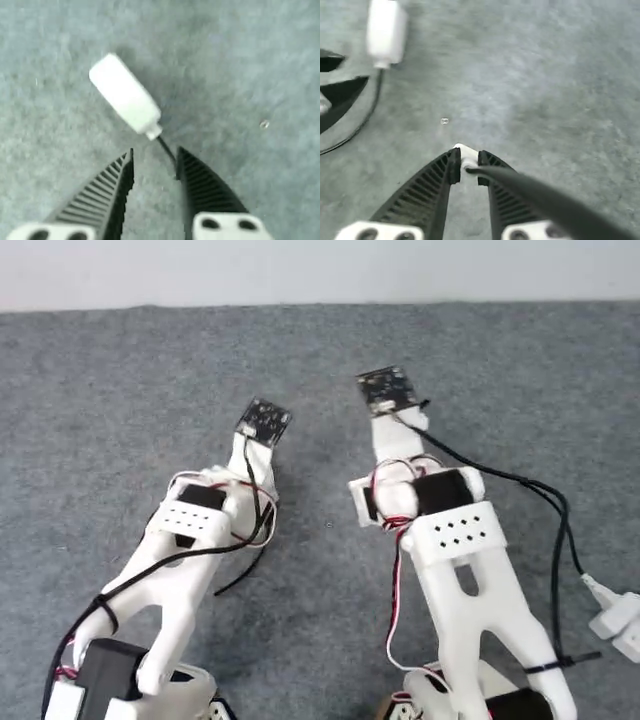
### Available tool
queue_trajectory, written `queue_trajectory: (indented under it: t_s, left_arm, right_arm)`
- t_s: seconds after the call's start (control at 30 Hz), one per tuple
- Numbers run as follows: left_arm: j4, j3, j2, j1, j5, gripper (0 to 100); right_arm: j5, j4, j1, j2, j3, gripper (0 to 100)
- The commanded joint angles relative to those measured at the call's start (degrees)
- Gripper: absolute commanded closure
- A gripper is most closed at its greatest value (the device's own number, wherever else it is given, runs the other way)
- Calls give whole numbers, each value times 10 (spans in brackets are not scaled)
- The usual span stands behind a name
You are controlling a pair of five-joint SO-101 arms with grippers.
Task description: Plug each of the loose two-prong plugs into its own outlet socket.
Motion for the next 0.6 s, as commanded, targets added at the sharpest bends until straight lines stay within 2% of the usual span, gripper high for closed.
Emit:
queue_trajectory:
  t_s: [0.0, 0.13, 0.3, 0.43, 0.57]
  left_arm:
    - [-12, -48, -12, 31, 19, 828]
    - [-15, -71, 4, 55, 21, 870]
    - [-18, -173, 127, 11, 39, 919]
    - [27, -271, 226, -14, 45, 921]
    - [84, -323, 270, -23, 45, 921]
  right_arm:
    - [0, -51, 26, -3, 13, 991]
    - [-1, -59, 26, -3, 22, 991]
    - [-11, -59, 24, -3, 22, 991]
    - [-11, -59, 23, -3, 22, 991]
    - [-11, -59, 23, -3, 23, 991]
